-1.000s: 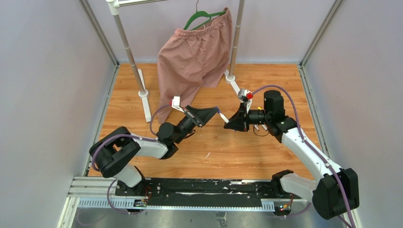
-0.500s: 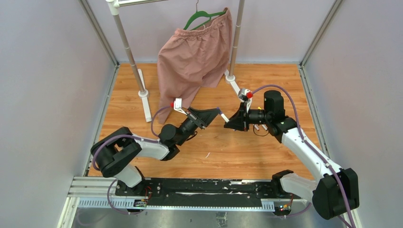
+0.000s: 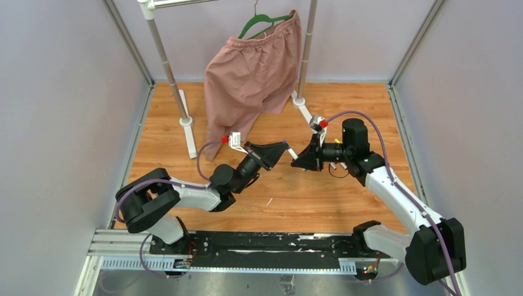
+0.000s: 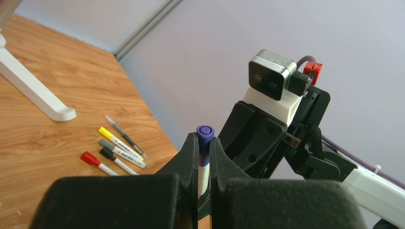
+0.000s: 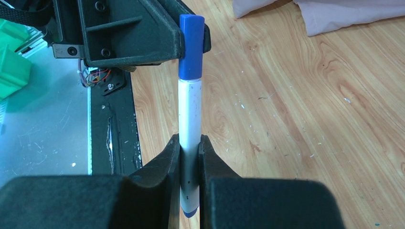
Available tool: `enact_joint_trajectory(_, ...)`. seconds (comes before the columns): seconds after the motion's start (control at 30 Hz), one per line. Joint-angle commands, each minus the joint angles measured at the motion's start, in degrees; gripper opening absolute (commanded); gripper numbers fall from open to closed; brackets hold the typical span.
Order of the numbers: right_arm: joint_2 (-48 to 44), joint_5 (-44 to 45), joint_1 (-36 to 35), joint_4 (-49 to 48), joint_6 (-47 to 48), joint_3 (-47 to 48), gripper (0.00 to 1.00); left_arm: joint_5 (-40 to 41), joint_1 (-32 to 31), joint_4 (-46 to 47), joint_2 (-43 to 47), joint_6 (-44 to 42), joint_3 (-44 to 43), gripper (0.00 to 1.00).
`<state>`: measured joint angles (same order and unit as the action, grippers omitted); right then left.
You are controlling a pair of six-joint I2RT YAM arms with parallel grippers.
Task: Insert the pens into the pen caps
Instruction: Insert the pen cap onto the pen.
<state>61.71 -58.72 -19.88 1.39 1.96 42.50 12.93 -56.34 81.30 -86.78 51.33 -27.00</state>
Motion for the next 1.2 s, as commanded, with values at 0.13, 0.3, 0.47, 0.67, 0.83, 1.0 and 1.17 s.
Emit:
enact_joint_trajectory(0.13,-0.41,-0.09,-0.69,-2.79,-0.18,-0.05,0.0,-9.96,-3.79,3.04,-4.3,-0.9,-0.07,0.0)
enact_joint_trajectory(0.3,-0.95,-1.23,-0.69,-2.24,1.7,0.03,0.0,-10.26,-3.79,6.46,-5.3,2.23,1.08,0.0)
enact_joint_trajectory(0.47,-1.12,-2.26,-0.69,-2.08,3.02,-0.05,0.0,-9.71,-3.81,6.51,-3.44,3.5,2.05,0.0)
enact_joint_trajectory(0.67,-1.54,-1.99,-0.69,-1.66,5.91,-0.23,0.0,-7.22,-3.76,6.24,-0.46,4.07,3.8,0.06)
enact_joint_trajectory(0.83,-1.61,-1.01,-0.73,-1.64,7.35,-0.42,0.0,-6.05,-3.81,1.57,2.4,3.99,3.79,0.12)
enact_joint_trajectory(1.0,-1.44,-1.56,-0.78,-1.58,7.47,-0.4,0.0,-6.51,-3.87,0.51,2.81,3.78,3.37,0.19)
enact_joint_trajectory(1.17,-1.38,-2.5,-0.78,-1.65,7.06,-0.42,0.0,-6.98,-3.84,0.01,2.38,3.82,2.97,0.21)
